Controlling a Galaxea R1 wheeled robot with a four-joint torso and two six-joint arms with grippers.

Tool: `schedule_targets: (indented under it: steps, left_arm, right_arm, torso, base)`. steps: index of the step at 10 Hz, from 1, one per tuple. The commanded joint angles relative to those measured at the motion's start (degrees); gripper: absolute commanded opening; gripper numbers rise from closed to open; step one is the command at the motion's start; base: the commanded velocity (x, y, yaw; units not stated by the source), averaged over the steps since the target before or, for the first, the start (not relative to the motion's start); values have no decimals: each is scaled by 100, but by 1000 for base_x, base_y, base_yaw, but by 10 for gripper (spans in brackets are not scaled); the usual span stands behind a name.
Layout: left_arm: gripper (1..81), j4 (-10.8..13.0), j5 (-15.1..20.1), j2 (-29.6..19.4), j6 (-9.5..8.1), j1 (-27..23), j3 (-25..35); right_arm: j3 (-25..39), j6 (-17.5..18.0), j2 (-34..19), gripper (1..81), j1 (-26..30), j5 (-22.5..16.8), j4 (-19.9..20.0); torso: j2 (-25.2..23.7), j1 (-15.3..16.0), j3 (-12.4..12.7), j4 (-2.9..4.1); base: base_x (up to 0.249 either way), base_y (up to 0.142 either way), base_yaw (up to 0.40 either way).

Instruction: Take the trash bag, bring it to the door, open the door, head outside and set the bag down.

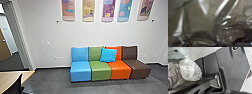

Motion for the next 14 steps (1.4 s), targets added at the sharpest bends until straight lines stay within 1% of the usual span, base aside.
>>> schedule_targets:
  steps: [1,10,14]
  left_arm:
    - [10,-5,376,-35,44,-394,2]
    - [10,21,376,-8,44,-394,2]
    - [10,30,376,18,44,-394,2]
  right_arm:
    - [67,-23,-41,811,313,-417,-30]
    - [32,-23,-15,811,295,-409,-30]
    - [-144,-23,117,811,313,-409,-30]
  torso:
    - [0,0,0,0]
    - [2,0,0,0]
    - [2,0,0,0]
  base:
    - [0,0,-159]
    - [0,0,-189]
    - [0,0,-233]
